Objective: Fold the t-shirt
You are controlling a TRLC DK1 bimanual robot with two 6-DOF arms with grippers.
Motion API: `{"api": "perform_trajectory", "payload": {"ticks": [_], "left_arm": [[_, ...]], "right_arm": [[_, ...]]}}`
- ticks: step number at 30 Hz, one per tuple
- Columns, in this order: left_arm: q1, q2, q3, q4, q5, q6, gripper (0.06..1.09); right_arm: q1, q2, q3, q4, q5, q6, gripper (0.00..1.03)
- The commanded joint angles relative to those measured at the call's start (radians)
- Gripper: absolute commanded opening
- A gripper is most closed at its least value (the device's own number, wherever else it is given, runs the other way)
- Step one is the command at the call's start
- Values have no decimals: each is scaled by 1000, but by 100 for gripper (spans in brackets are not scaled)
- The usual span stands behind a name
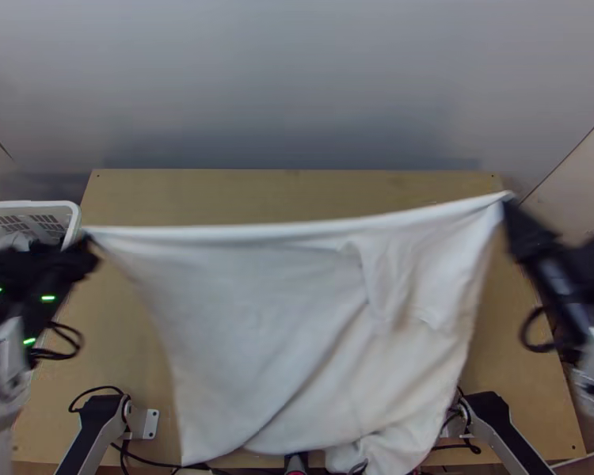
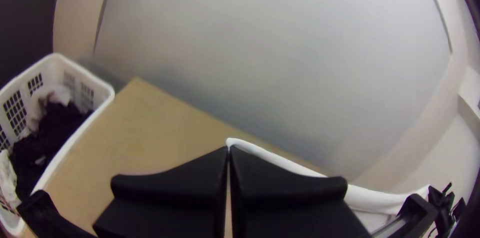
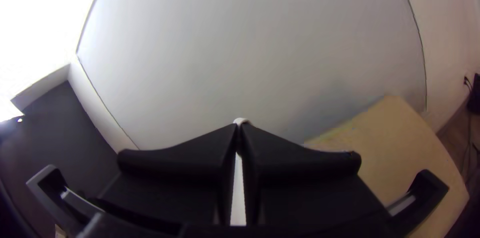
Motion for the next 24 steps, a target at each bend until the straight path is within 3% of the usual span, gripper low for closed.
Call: {"api": "perform_trajectory", "payload": {"ticks": [1,6,12,24], "left_arm": [[-8,40,-358,96,53,21,9],[-8,235,-347,231,56,20,9],[-18,528,-235,379,53,20,9],[-5,1111,217,430,45,73,9]], "right_arm": [[5,-29,-436,169,-7,21,3],[2,121,-473,246,-8,73,3],[-30,420,-368,295,-7,91,3],[-102,960,41,321,-2,4,3]]}}
